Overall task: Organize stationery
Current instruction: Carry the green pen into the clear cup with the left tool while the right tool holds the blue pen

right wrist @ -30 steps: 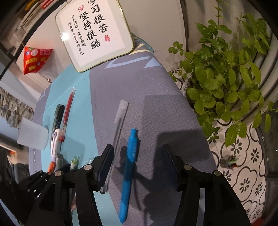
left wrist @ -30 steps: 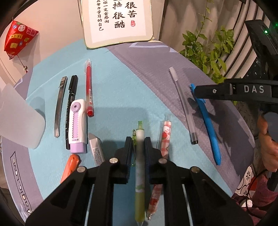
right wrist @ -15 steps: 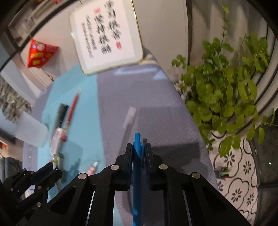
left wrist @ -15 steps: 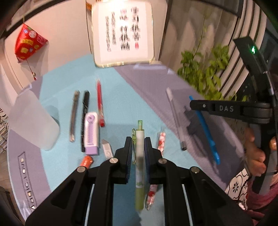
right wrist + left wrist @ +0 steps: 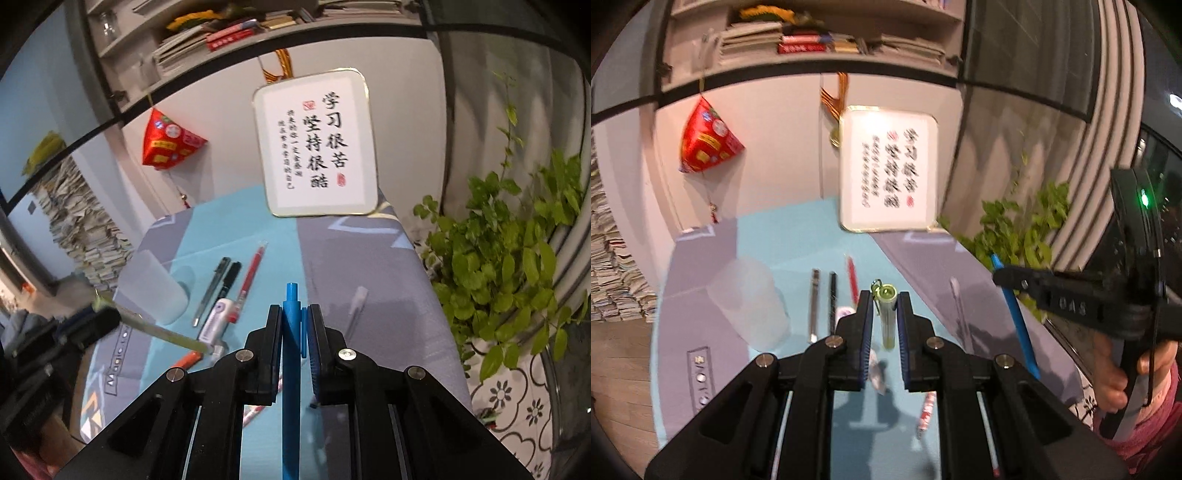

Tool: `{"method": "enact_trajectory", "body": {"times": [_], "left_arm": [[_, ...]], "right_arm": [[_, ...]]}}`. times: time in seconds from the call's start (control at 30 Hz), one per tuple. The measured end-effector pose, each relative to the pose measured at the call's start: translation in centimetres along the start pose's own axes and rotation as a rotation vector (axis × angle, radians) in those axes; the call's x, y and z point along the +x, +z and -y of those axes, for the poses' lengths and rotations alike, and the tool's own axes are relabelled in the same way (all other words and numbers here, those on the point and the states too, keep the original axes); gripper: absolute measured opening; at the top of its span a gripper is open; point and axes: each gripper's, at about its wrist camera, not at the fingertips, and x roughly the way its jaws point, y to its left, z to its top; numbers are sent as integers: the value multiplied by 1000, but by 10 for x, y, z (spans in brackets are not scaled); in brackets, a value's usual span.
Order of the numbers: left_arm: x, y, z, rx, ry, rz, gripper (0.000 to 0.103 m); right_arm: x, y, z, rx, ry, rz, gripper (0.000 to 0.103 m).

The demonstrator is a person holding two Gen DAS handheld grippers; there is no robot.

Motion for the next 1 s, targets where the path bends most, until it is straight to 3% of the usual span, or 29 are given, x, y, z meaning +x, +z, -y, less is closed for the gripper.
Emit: {"method": "enact_trajectory", "body": {"times": [0.17, 0.43, 0.67, 1.0], "left_arm": [[-19, 20, -25, -45, 50, 66, 11], [-35, 54, -74, -105, 206, 163, 11], [-6, 56, -116, -181, 272, 116, 11], [26, 30, -134, -225, 249, 27, 11]], "right_arm": [[-3, -2, -10, -17, 13, 2, 14], [-3, -3, -23, -34, 20, 4, 14], [-2, 1, -27, -36, 16, 9, 14], [2, 5, -40, -55, 13, 8, 14]]}}
